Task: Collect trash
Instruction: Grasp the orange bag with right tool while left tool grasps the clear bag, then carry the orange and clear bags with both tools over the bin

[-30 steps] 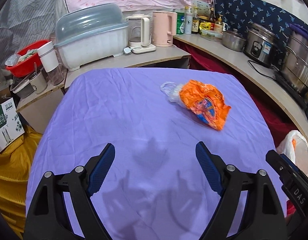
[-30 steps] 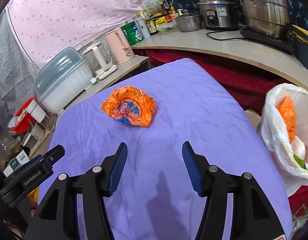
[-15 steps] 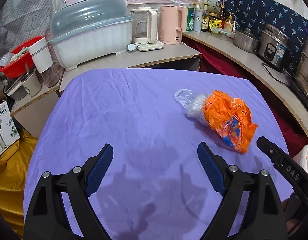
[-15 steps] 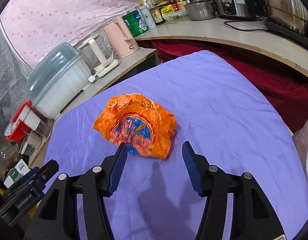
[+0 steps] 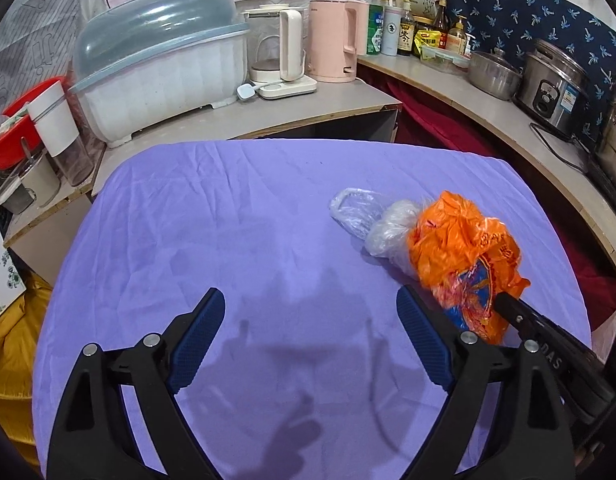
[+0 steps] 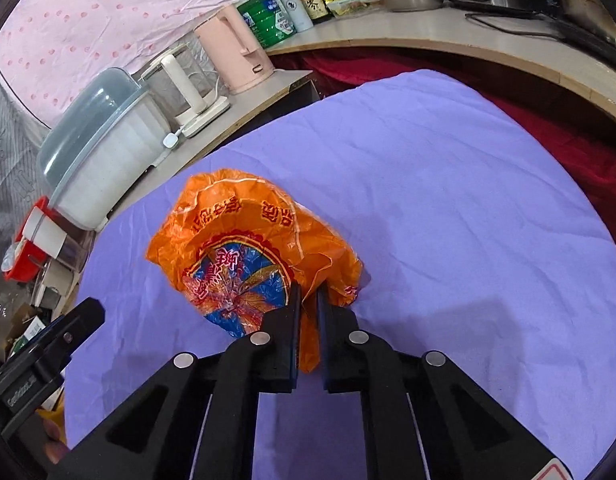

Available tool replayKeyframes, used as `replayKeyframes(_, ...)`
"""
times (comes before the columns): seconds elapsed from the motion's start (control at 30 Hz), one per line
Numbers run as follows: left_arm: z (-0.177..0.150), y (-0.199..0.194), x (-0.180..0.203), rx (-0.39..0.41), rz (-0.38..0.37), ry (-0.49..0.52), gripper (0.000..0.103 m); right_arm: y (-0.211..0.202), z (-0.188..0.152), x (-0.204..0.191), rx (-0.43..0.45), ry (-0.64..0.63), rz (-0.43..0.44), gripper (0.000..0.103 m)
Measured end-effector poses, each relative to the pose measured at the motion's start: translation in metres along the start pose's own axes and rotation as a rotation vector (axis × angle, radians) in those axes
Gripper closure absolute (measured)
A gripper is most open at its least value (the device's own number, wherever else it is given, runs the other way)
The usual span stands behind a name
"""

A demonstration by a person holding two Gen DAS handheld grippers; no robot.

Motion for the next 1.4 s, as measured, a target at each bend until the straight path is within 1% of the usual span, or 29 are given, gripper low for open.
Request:
replayKeyframes(0.1,0.0,0.004,0.008,-0.005,-0.013,0.007,0.019,-0.015,-0.001,0.009,0.037,-0.005,-0.031,0.097)
replayKeyframes(0.23,-0.001,0.007,0.024,-0.008,-0.033,0.023,0.019,-0.039,-0.001,0.033,0.083,0.049,-0.045,0.097)
replayKeyframes(0.3,-0.001,0.007,0.032,-0.01,-0.048,0.027,0.015,-0.053,-0.003,0.049,0.102,0.086,-0.047,0.097)
replayKeyframes(0.4,0.0,0.008,0.045,-0.013,-0.077,0.027,0.013,-0.068,-0.004,0.069,0.122,0.125,-0.062,0.097)
replayKeyframes(0.47,0.002,0.009,0.055,-0.021,-0.101,0.024,0.012,-0.076,-0.005,0.081,0.135,0.138,-0.088,0.097)
replayKeyframes(0.57,0.006,0.016,0.071,-0.026,-0.126,0.031,0.011,-0.082,-0.008,0.097,0.135,0.171,-0.092,0.097)
replayKeyframes(0.7,0.011,0.039,0.087,-0.047,-0.118,0.062,0.011,-0.081,-0.009,0.106,0.132,0.188,-0.095,0.097)
replayKeyframes(0.8,0.011,0.054,0.092,-0.061,-0.107,0.071,0.012,-0.079,-0.012,0.107,0.121,0.195,-0.086,0.097)
replayKeyframes(0.83,0.011,0.057,0.093,-0.061,-0.109,0.069,0.014,-0.079,-0.014,0.108,0.121,0.192,-0.086,0.097)
replayKeyframes(0.87,0.011,0.059,0.095,-0.062,-0.11,0.07,0.019,-0.078,-0.015,0.107,0.118,0.186,-0.085,0.097)
replayKeyframes(0.9,0.01,0.062,0.096,-0.072,-0.105,0.073,0.027,-0.077,-0.016,0.107,0.115,0.183,-0.083,0.097)
replayKeyframes(0.93,0.009,0.064,0.098,-0.081,-0.105,0.078,0.032,-0.076,-0.018,0.106,0.111,0.184,-0.079,0.097)
replayKeyframes(0.97,0.007,0.066,0.101,-0.093,-0.108,0.088,0.045,-0.075,-0.018,0.106,0.109,0.185,-0.076,0.097)
replayKeyframes(1.0,0.006,0.067,0.103,-0.098,-0.108,0.097,0.054,-0.074,-0.019,0.106,0.107,0.184,-0.074,0.097)
replayKeyframes(1.07,0.003,0.066,0.107,-0.102,-0.107,0.108,0.062,-0.074,-0.021,0.106,0.104,0.18,-0.074,0.097)
replayKeyframes(1.1,0.002,0.064,0.107,-0.102,-0.107,0.108,0.068,-0.074,-0.022,0.105,0.102,0.181,-0.071,0.097)
replayKeyframes(1.2,-0.001,0.055,0.11,-0.097,-0.109,0.11,0.072,-0.079,-0.025,0.105,0.102,0.182,-0.066,0.097)
replayKeyframes(1.4,-0.009,0.02,0.119,-0.065,-0.119,0.119,0.074,-0.1,-0.029,0.103,0.124,0.185,-0.058,0.097)
Point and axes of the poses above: each gripper's, at about its wrist camera, not at the fingertips, and y roughly the way its jaws point, x to its right, z to its top, the point moved 9 cm from there along y, roughly the way its jaws point, and after that the axes turned 3 degrees about -x, right-handed, at the moved point
